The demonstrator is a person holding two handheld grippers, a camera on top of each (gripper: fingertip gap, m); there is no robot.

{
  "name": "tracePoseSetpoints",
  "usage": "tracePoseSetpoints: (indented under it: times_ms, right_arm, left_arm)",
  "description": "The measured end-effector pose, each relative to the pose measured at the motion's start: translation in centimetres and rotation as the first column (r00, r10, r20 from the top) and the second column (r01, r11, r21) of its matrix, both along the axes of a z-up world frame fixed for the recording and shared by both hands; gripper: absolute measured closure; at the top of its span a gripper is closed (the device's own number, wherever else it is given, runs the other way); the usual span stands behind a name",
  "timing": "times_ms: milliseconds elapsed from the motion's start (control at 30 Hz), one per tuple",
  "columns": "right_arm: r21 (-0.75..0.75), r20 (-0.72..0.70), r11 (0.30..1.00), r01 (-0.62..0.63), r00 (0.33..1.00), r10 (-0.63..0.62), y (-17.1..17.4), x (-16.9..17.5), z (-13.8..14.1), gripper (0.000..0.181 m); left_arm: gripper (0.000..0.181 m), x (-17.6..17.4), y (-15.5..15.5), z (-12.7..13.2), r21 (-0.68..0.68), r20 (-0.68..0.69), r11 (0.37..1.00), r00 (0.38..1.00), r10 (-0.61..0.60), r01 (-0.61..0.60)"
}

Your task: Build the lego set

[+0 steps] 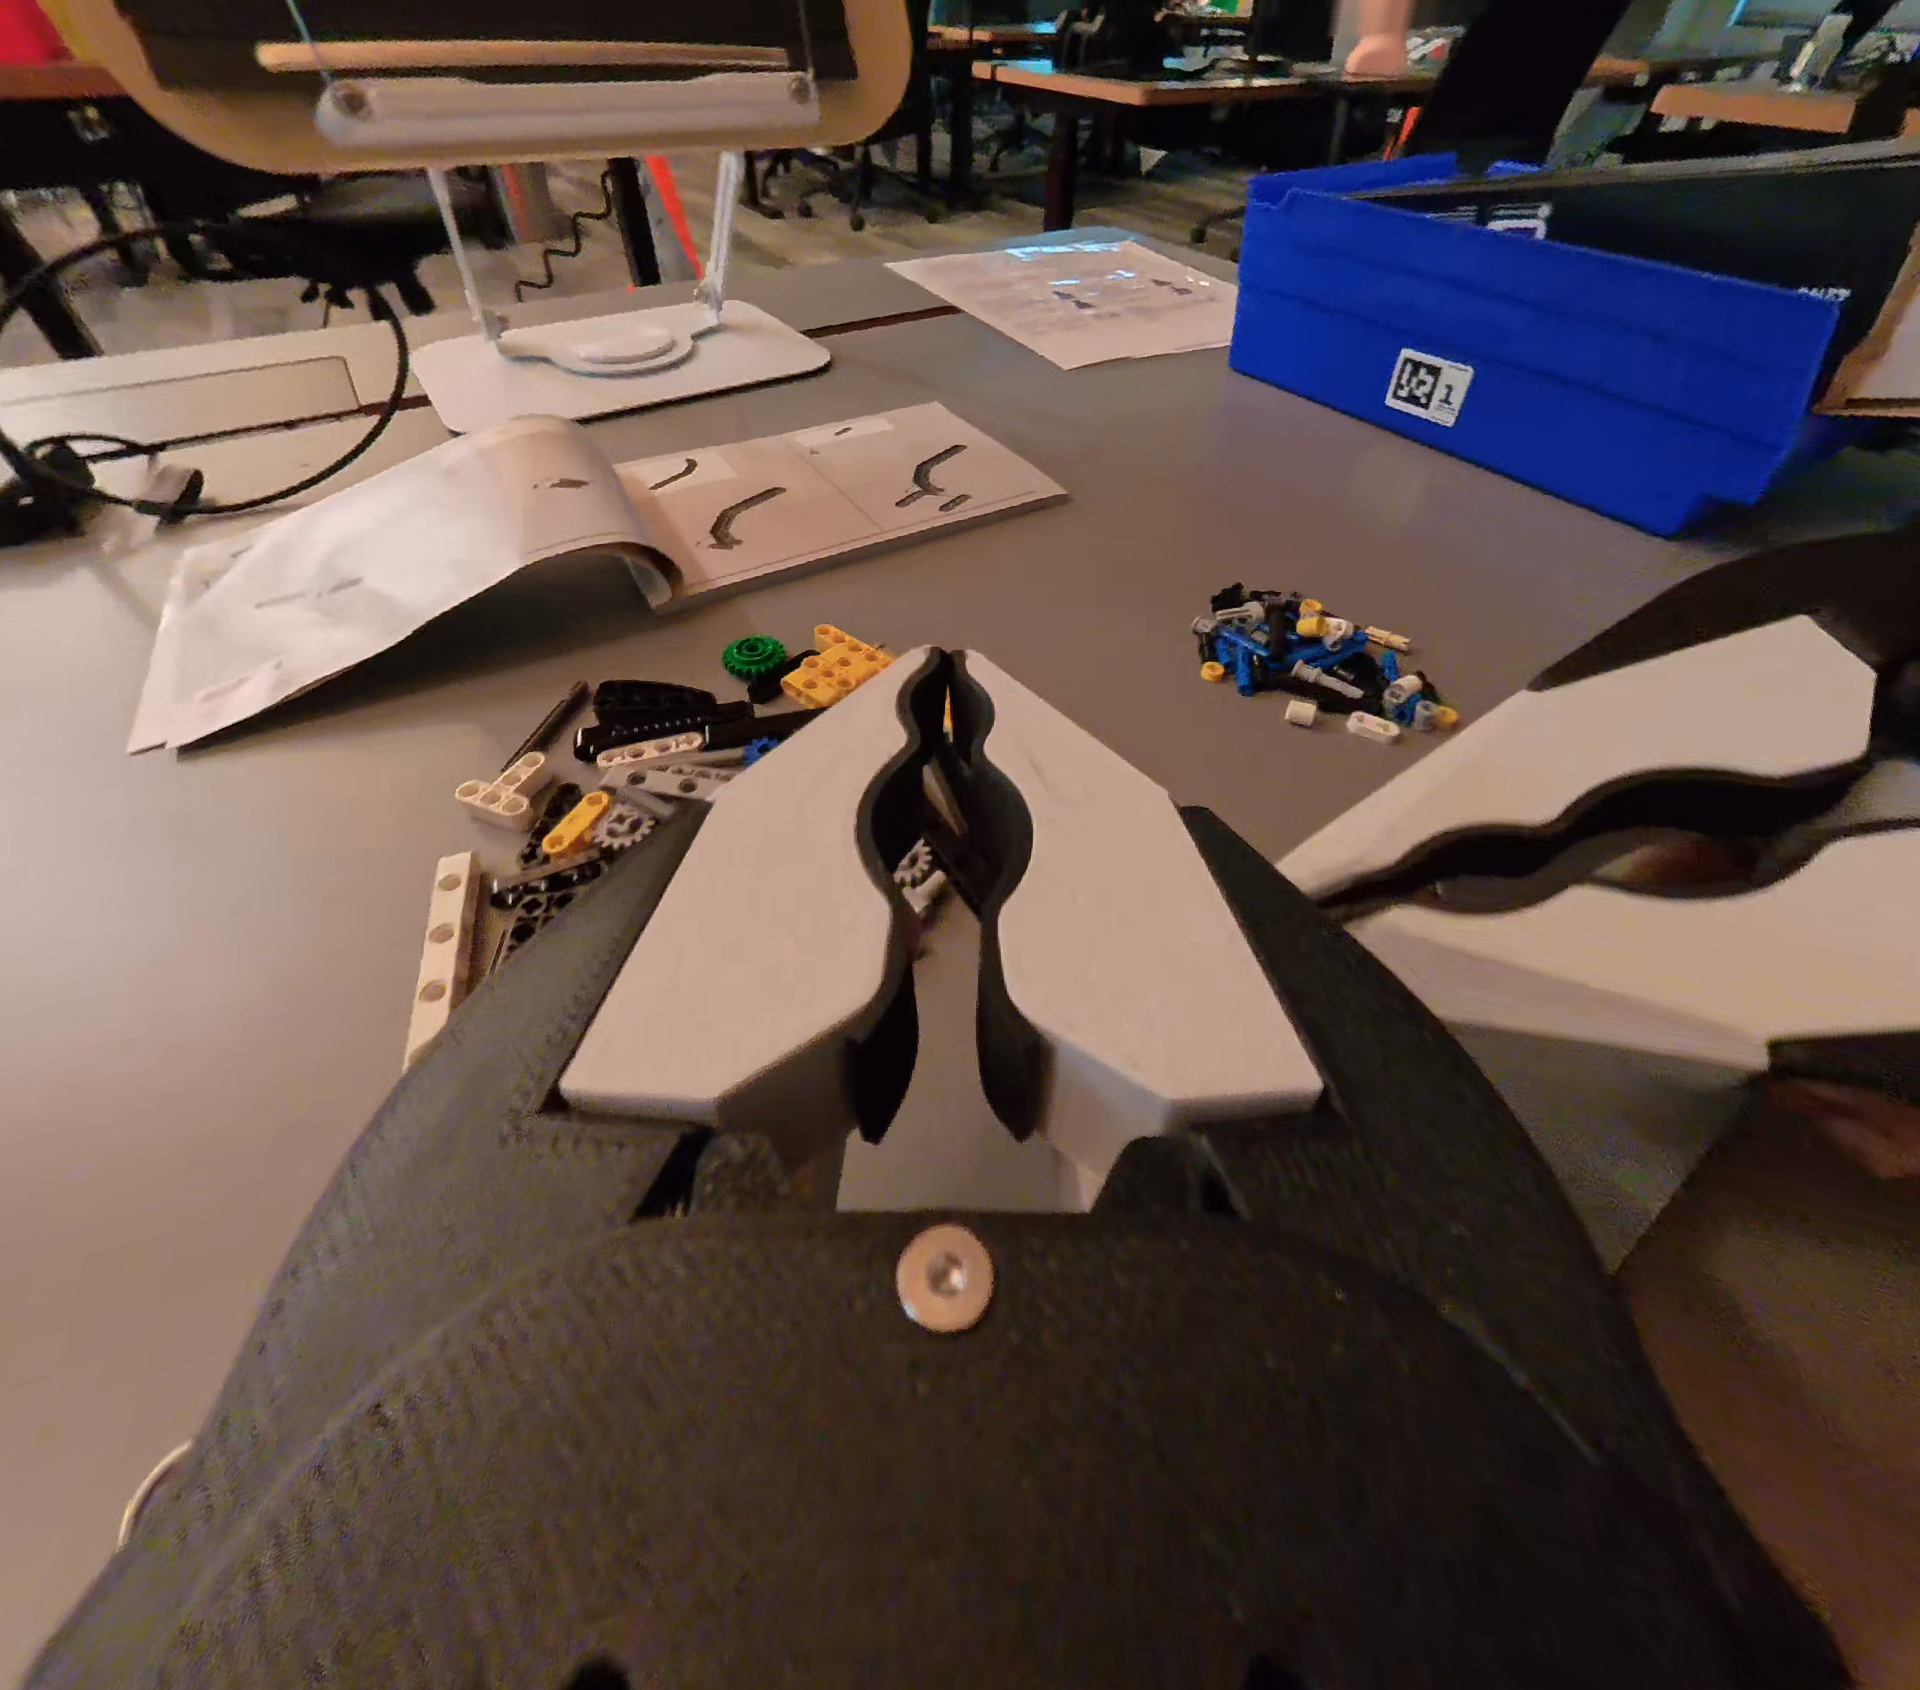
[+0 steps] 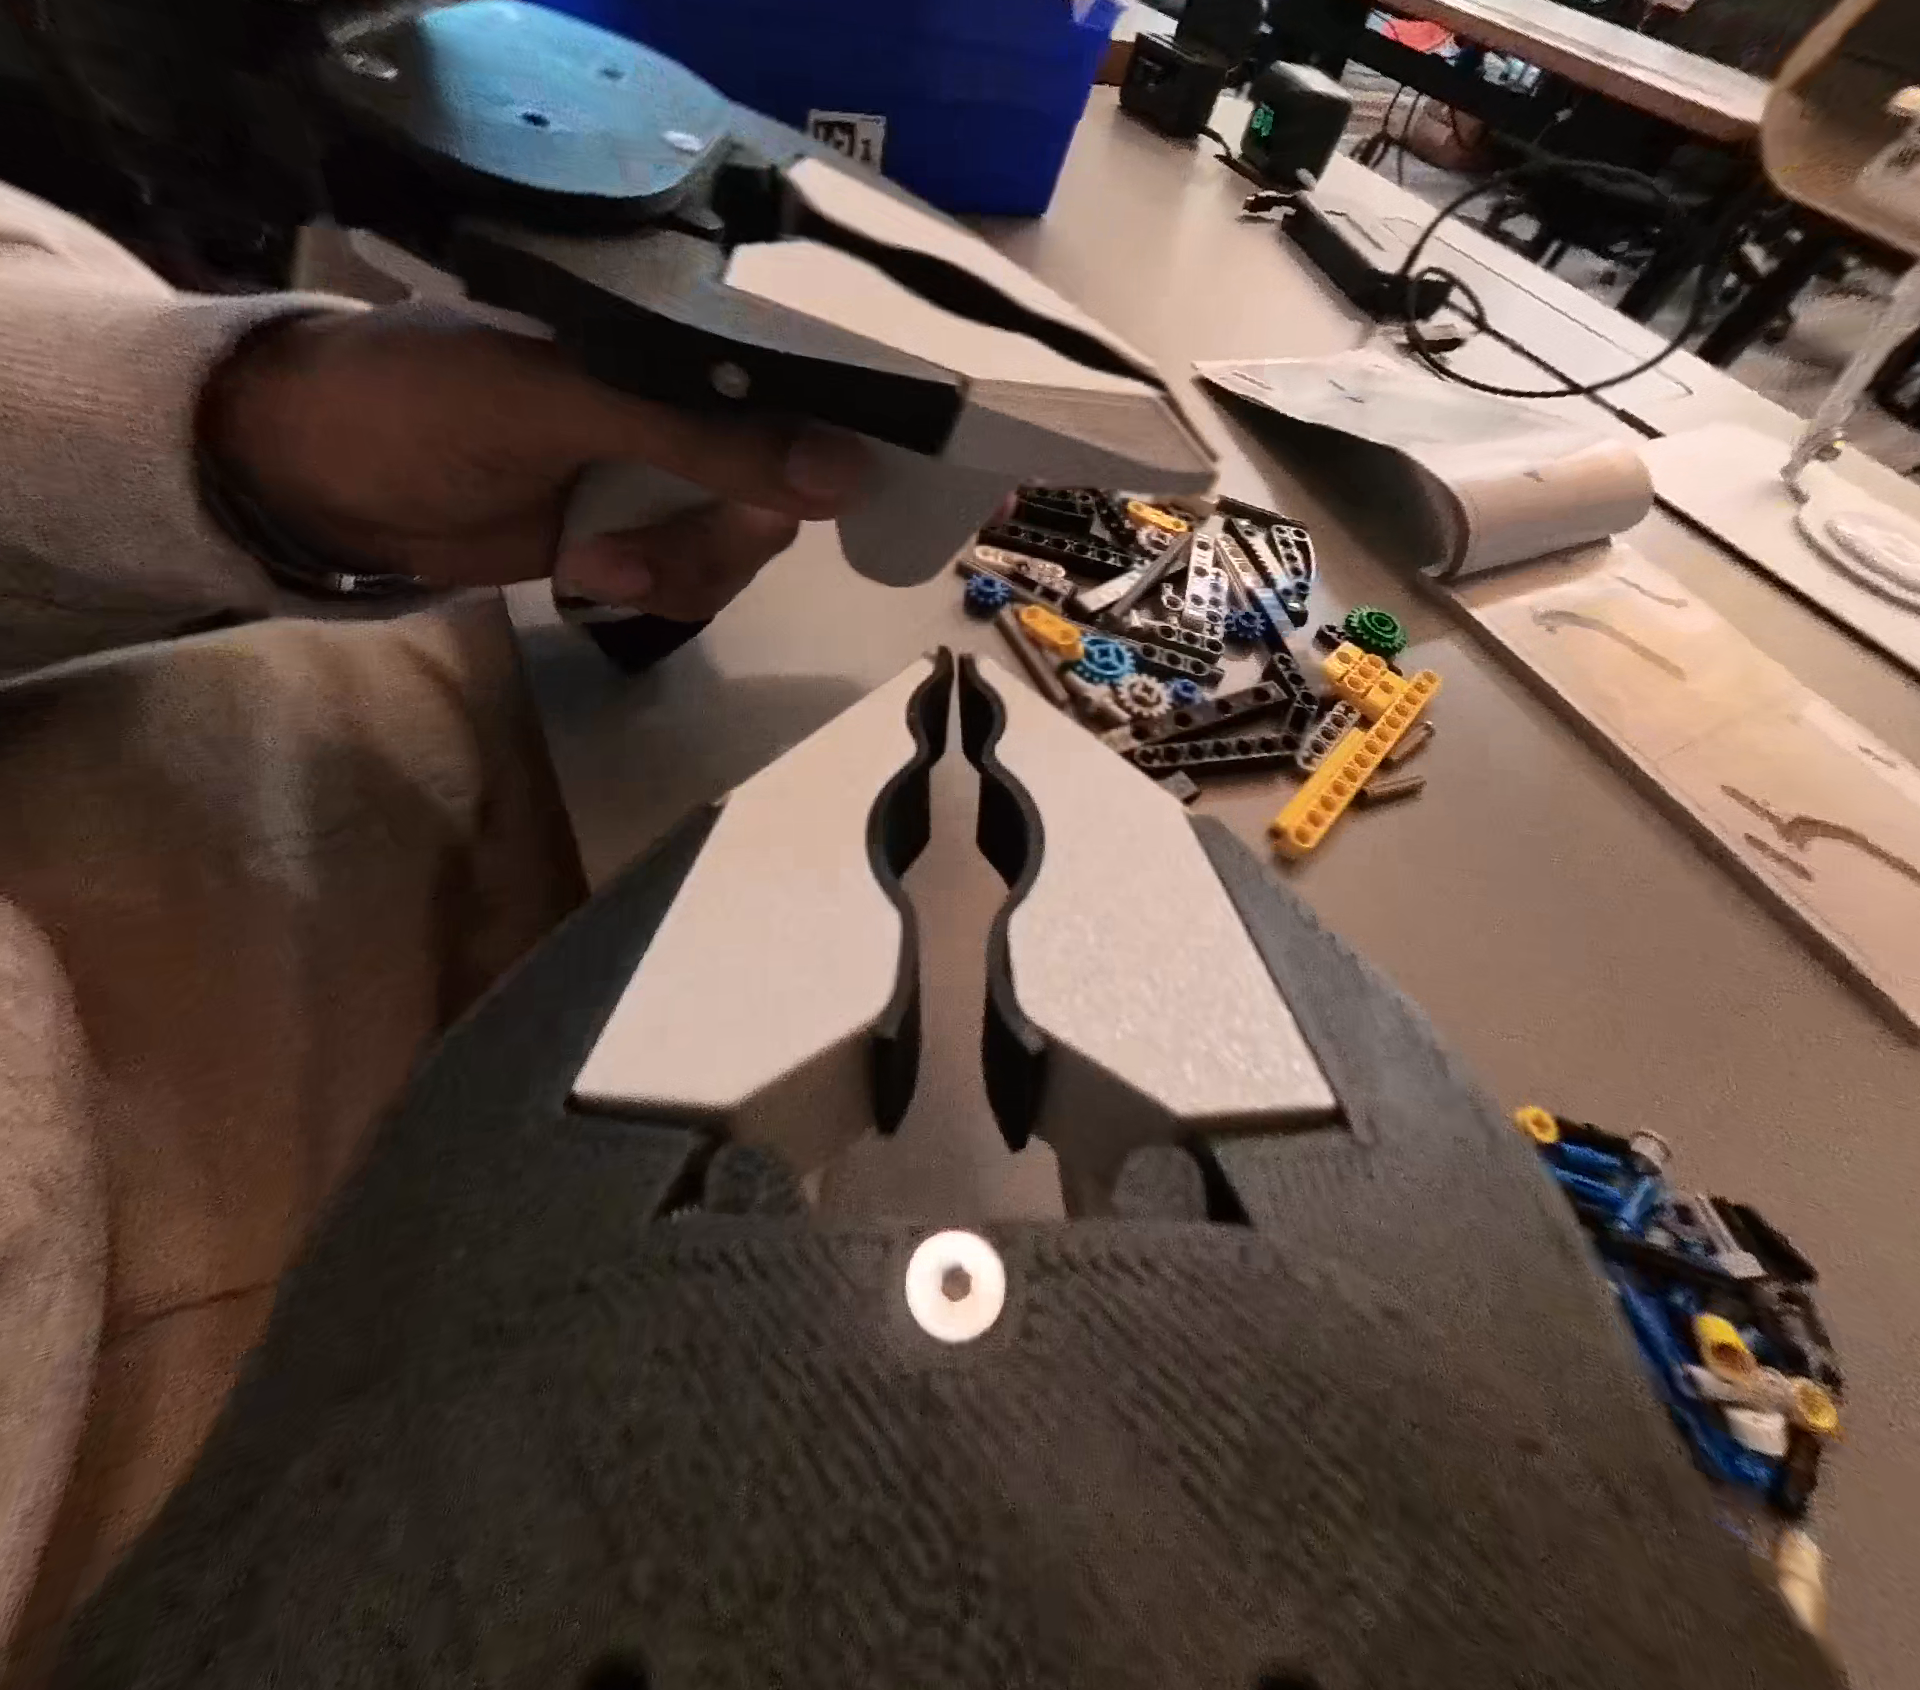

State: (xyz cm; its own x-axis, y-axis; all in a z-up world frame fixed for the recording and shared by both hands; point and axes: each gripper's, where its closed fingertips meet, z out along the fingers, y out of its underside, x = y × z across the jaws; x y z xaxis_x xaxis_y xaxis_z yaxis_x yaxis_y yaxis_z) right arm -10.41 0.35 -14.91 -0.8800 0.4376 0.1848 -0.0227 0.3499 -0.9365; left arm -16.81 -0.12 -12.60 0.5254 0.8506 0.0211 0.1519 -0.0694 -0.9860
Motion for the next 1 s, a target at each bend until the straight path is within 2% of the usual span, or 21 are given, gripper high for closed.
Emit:
tracePoseSetpoints:
  times_ms: [167, 367, 800, 1000]
  right_arm:
    - [0.023, -0.086, 1.0, 0.0, 0.996, 0.002, -0.1, 0.7, 0.2, 0.181]
    - [-0.029, -0.058, 0.998, 0.053, 0.997, -0.055, 1.5, 0.3, 0.7, 0.181]
    - [-0.041, -0.009, 0.996, 0.075, 0.997, -0.075, 2.2, -0.1, 0.6, 0.18]
    - [-0.069, 0.021, 0.993, 0.093, 0.996, -0.092, 2.9, -0.7, 0.9, 0.181]
  left_arm:
    - [0.181, 0.2, 1.7, 0.5, 0.007, -0.029, 0.999, 0.999, -0.046, 0.046]
    - [0.181, 0.4, 3.8, 0.8, 0.084, -0.006, 0.988, 0.992, -0.128, 0.128]
    - [0.181, -0.2, 4.0, 0.8, 0.127, -0.004, 0.984, 0.992, -0.126, 0.125]
    - [0.181, 0.0, 3.9, 1.0, 0.101, -0.029, 0.987, 0.992, -0.119, 0.121]
